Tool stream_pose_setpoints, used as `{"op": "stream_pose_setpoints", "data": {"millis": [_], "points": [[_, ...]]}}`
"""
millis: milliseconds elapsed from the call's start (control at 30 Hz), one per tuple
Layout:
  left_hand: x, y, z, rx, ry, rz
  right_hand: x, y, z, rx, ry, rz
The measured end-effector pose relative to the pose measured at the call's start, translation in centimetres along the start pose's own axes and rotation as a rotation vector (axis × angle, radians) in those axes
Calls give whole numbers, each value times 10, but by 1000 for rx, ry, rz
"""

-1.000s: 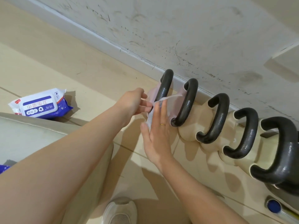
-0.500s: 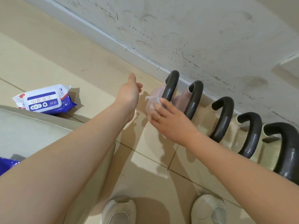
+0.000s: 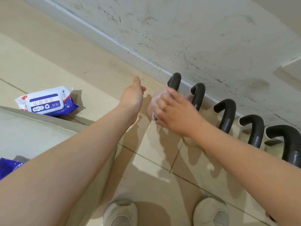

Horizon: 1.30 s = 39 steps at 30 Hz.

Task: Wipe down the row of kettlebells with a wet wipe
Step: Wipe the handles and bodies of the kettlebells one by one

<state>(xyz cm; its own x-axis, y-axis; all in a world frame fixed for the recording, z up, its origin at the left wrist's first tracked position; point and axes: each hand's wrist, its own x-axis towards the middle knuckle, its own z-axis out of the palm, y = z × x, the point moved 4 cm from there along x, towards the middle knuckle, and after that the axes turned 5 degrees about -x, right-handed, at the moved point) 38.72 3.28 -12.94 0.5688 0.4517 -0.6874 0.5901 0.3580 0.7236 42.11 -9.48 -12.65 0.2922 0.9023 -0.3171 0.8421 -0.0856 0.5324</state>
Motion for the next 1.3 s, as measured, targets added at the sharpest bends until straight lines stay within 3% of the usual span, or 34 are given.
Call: {"op": "stream_pose_setpoints", "data": {"millis": [67, 233, 367, 467, 600, 633, 800, 900, 967, 1000, 1067, 1133, 1300], "points": [[-1, 0, 1, 4, -23, 2, -2, 10, 1, 150, 3, 105], [-10, 1, 6, 55, -60, 52, -11, 10, 1, 300, 145, -4], [-15, -1, 12, 244, -229, 112, -8, 53, 8, 471, 11, 106], [-25, -4, 20, 457, -354, 168, 3, 57, 16, 461, -53, 250], [-24, -8, 24, 525, -339, 232, 17, 24, 6, 352, 79, -40], [-23, -9, 24, 542, -332, 248, 18, 30, 5, 315, 79, -38], [-18, -11, 24, 550, -335, 260, 23, 56, 17, 420, -47, 194], [-16, -13, 25, 536, -341, 248, 23, 33, 3, 376, 120, -51], [-16, -13, 25, 526, -342, 238, 22, 37, 1, 320, 77, -181], [-16, -14, 25, 513, -343, 229, 24, 48, 4, 309, -1, -134], [-15, -16, 24, 495, -346, 214, 33, 70, 15, 428, 12, 93], [-13, -16, 24, 501, -349, 215, 36, 72, 21, 543, -3, 205], [-11, -16, 25, 514, -363, 221, 32, 52, 12, 495, -17, -93]]}}
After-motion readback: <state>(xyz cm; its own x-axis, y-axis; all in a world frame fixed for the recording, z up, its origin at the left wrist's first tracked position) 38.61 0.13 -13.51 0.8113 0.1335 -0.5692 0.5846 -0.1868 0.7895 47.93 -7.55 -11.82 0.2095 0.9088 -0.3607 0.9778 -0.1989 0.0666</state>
